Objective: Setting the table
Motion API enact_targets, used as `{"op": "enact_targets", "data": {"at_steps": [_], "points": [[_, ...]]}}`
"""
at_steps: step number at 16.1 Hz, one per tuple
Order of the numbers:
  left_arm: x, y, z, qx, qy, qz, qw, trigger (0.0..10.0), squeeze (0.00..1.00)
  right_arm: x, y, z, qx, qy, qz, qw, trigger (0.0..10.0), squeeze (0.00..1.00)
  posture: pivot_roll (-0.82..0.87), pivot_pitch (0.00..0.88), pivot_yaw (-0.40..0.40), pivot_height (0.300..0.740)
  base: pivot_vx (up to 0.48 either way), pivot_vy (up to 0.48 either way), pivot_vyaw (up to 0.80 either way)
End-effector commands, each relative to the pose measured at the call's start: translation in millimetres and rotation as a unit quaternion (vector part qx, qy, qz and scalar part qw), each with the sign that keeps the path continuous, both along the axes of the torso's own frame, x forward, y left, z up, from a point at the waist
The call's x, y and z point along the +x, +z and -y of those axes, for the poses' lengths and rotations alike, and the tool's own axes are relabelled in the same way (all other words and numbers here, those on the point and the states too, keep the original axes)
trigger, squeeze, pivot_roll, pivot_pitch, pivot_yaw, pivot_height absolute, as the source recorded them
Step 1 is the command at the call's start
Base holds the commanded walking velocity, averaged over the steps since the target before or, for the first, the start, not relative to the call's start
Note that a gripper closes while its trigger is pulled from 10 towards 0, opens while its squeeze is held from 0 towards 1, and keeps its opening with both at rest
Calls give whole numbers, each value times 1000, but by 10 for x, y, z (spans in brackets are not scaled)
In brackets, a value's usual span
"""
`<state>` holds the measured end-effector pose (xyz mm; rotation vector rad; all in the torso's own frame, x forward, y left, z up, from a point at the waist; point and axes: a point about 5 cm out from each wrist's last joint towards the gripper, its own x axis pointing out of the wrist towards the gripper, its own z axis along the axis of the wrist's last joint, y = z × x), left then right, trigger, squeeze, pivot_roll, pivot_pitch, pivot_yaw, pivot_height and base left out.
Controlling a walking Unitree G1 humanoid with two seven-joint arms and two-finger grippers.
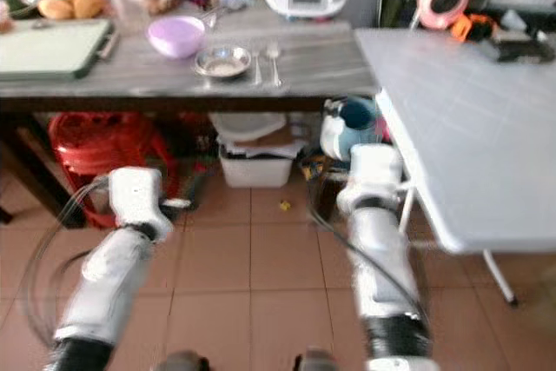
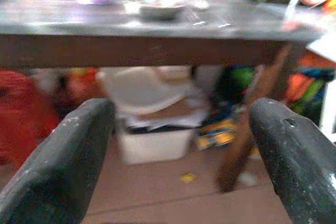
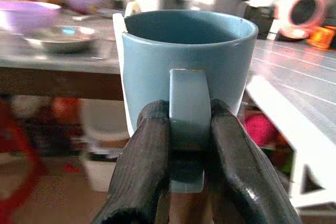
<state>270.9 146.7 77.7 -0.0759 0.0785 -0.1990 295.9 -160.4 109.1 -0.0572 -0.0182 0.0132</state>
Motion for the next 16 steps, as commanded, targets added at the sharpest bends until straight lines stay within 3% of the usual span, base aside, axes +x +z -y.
{"op": "enact_targets", "data": {"at_steps": [1, 3, 7, 12, 16], "points": [[7, 28, 115, -7, -15, 4, 1000, 10000, 0, 12, 78, 103, -9, -14, 17, 1000, 10000, 0, -33, 0, 5, 740, 0, 442, 0], [-4, 62, 136, 12, -11, 17, 1000, 10000, 0, 19, 92, 97, -4, -15, 19, 1000, 10000, 0, -20, 0, -3, 740, 0, 225, 0], [-7, 139, 125, 0, -3, 28, 1000, 10000, 0, 78, 154, 48, -3, -6, 30, 1000, 10000, 0, -7, 0, -10, 740, 0, 0, 0], [-52, 146, 165, -10, -10, 36, 999, 10000, 0, 97, 182, 6, -10, 2, 37, 999, 10000, 0, -7, 0, -6, 740, 289, 0, 0], [-49, 132, 150, -8, -14, 30, 999, 10000, 0, 14, 87, 39, -21, 0, 25, 999, 10000, 0, -17, 0, 18, 740, 319, 0, 0]]}}
